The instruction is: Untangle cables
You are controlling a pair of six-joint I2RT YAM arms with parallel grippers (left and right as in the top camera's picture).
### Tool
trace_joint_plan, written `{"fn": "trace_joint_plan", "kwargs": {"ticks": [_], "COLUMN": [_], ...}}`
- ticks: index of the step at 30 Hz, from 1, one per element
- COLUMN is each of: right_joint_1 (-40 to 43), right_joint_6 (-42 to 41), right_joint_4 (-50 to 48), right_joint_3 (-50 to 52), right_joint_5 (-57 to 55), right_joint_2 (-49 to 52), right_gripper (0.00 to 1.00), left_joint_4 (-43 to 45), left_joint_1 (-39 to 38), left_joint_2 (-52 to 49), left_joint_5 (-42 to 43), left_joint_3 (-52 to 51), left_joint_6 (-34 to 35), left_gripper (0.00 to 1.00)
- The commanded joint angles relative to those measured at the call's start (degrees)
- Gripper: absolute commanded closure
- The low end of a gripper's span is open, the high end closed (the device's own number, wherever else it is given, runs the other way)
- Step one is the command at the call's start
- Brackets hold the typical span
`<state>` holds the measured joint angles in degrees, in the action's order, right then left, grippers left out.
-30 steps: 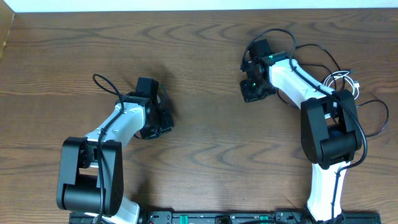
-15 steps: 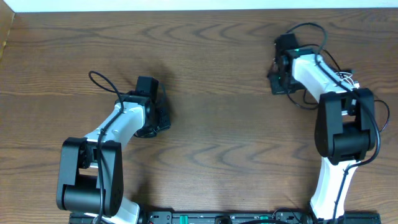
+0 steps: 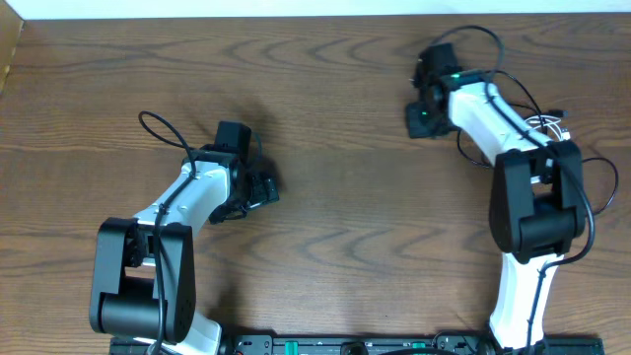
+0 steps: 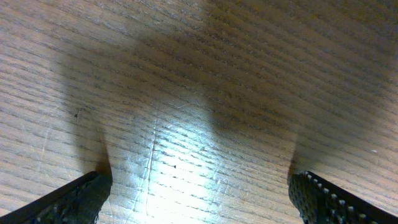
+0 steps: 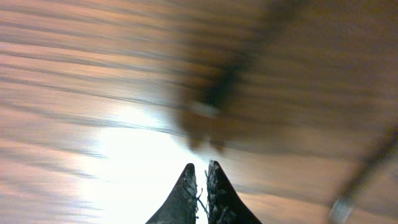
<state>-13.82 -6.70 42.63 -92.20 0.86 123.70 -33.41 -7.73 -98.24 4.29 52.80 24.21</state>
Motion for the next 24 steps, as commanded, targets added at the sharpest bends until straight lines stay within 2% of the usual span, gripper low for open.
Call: {"fn": "trace_joint_plan", "kwargs": {"ticks": [1,2,4,7,8,9,24], "right_joint_1": [-3.3,-4.1,-5.4,-7.6,-8.2,-8.7,-10.2], "right_joint_6": [0.1,0.1,0.1,0.1,0.1,0.1,0.1], "right_joint_4": [-0.5,-0.7,-0.6,-0.4,-0.4,-0.4,1.5], "right_joint_3": [-0.9,-0.9,-0.9,-0.9,-0.9,-0.9,-0.9], "right_joint_5": [6.4,7.0,7.3,7.0,6.9,6.8,6.8], "right_joint_2": [0.0,0.0,0.0,0.0,0.0,0.0,0.0], "right_gripper": [0.85,0.76,0.5,0.21,0.05,0.01,0.01], "left_joint_4": [-0.3,-0.3,-0.3,-0.3,-0.3,-0.3,-0.3], "left_joint_1": [0.0,0.0,0.0,0.0,0.0,0.0,0.0], "left_joint_2": [-1.0,-1.0,-1.0,-1.0,-1.0,-1.0,-1.0], "left_joint_5": [-0.3,-0.3,-0.3,-0.3,-0.3,-0.3,-0.3], "left_joint_3": [-1.0,-1.0,-1.0,-1.0,-1.0,-1.0,-1.0], "left_joint_6": [0.1,0.1,0.1,0.1,0.1,0.1,0.1], "left_gripper": [0.02,0.02,0.02,0.02,0.02,0.02,0.02]}}
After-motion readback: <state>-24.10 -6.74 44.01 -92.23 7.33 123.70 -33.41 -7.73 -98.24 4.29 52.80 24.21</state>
